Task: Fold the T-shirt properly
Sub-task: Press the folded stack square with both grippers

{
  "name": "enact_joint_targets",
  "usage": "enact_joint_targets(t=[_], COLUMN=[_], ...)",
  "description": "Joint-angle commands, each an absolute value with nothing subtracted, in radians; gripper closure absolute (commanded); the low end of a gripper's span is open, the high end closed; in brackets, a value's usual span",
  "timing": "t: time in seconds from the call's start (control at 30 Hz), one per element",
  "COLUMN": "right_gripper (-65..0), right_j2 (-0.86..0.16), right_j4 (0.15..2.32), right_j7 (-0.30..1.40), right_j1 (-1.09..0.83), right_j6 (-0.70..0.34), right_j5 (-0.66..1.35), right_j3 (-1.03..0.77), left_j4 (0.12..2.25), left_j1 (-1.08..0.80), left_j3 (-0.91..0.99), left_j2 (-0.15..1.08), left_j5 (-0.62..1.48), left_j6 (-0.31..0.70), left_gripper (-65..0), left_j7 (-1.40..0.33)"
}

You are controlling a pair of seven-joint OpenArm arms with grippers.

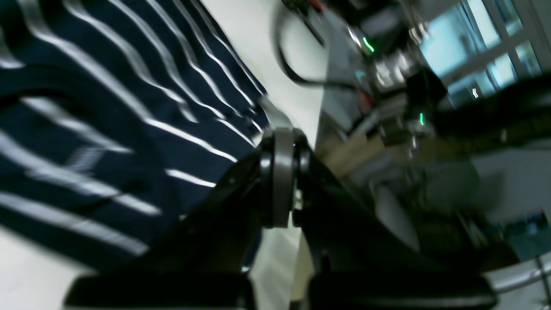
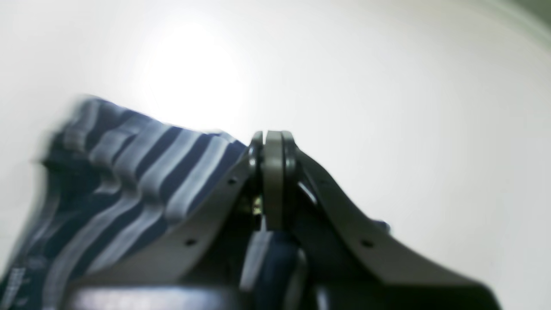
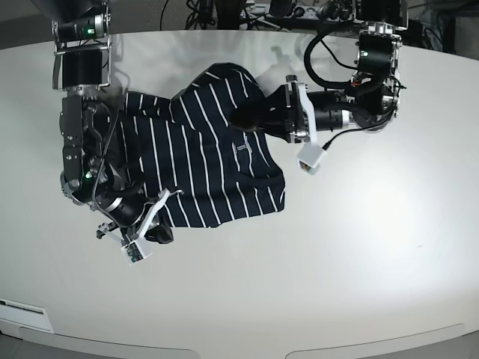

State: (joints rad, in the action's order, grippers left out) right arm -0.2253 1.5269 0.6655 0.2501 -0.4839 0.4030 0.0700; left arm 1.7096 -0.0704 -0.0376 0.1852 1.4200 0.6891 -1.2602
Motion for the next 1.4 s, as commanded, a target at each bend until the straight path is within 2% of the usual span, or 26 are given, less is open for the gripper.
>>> enact_joint_targets(t=[0.0, 0.13, 0.27, 0.4, 0.6, 0.87, 1.13, 1.37], right_gripper=[0.0, 0.0, 0.0, 0.0, 0.0, 0.0, 0.0, 0.0], right_j2=[-0.240, -0.257, -0.271, -0.297, -0.361, -0.390, -0.379, -0.353], right_j4=[1.496, 1.335, 1.221, 1.192, 1.238, 1.436, 1.708, 1.810], right_j7=[0.635, 0.636, 0.647, 0.659, 0.749, 0.749, 0.749, 0.726], right_j1=[0.302, 0.400, 0.450, 0.416, 0.292, 0.050, -0.202, -0.345], right_j6=[-0.498, -0.513, -0.537, -0.570, -0.590, -0.501, -0.412, -0.386], right_j5=[0.418, 0.418, 0.418, 0.444, 0.582, 0.555, 0.545, 0.533], right_j3=[0.066, 0.066, 0.067, 0.067, 0.065, 0.037, -0.046, -0.059], left_j4=[1.726, 1.726, 1.726, 1.726, 1.718, 1.593, 1.315, 1.156], left_j1=[-0.063, -0.067, -0.081, -0.085, -0.085, -0.048, 0.081, 0.191], left_j3=[-0.067, -0.194, -0.318, -0.384, -0.385, -0.385, -0.385, -0.385], left_j2=[0.185, 0.185, 0.186, 0.189, 0.266, 0.369, 0.368, 0.368], left_j5=[1.423, 1.257, 0.946, 0.680, 0.450, 0.307, 0.232, 0.236], left_j6=[0.698, 0.698, 0.698, 0.698, 0.660, 0.635, 0.635, 0.635], left_gripper=[0.0, 0.0, 0.0, 0.0, 0.0, 0.0, 0.0, 0.0], left_j7=[-1.254, -1.241, -1.120, -1.033, -0.881, -0.671, -0.477, -0.321])
